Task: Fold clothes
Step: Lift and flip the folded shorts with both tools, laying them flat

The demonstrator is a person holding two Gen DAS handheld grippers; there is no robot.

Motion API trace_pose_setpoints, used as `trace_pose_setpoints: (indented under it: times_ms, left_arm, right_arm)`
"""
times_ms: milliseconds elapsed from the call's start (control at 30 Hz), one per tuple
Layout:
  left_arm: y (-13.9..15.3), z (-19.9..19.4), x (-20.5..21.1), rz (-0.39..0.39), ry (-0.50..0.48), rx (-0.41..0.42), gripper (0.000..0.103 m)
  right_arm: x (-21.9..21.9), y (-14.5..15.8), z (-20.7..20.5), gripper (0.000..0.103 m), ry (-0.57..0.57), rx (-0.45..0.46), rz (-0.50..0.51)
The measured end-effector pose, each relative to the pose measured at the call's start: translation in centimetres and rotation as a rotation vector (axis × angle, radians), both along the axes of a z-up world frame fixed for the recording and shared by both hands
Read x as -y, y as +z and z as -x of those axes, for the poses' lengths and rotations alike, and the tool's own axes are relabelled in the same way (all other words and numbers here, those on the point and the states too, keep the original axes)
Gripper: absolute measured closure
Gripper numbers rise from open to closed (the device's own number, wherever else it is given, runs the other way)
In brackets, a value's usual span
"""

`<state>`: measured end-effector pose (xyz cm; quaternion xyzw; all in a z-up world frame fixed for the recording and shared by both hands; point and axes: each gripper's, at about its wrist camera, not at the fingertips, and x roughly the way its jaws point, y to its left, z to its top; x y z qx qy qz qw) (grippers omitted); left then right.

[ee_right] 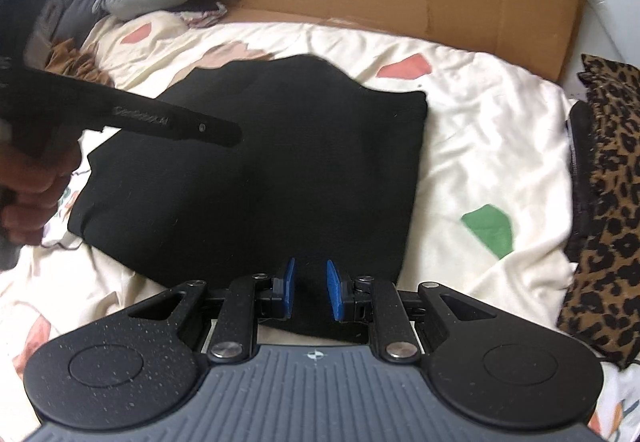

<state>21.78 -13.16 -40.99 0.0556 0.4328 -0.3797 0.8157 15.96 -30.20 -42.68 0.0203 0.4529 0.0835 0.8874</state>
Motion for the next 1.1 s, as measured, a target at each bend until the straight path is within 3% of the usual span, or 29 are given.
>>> trace_pose_setpoints:
  times_ms: [367, 633, 833, 1100]
  left_arm:
    - [-1.7, 4.0, 0.5, -0.011, -0.073, -0.063, 0.099]
    - [-2.3, 6.4, 1.6, 0.01, -0.134, -0.081, 0.098]
    - [-3.5, 7.2, 1.8, -0.02, -0.166, -0.076, 0.098]
    - [-3.5, 7.1, -0.8, -0.043, -0.111, -0.051, 0.098]
  right_arm:
    - [1.0, -2.1, 0.5, 0.081, -0.085, -0.082, 0.086]
    - [0.9, -0.5, 1.3, 0.08, -0.077, -0.024, 0.026]
    - [0.2, -1.8, 1.4, 0.08, -0.055, -0.052, -0.01]
    - [0.1, -2.8, 1.3, 0.082, -0.054, -0.077, 0.018]
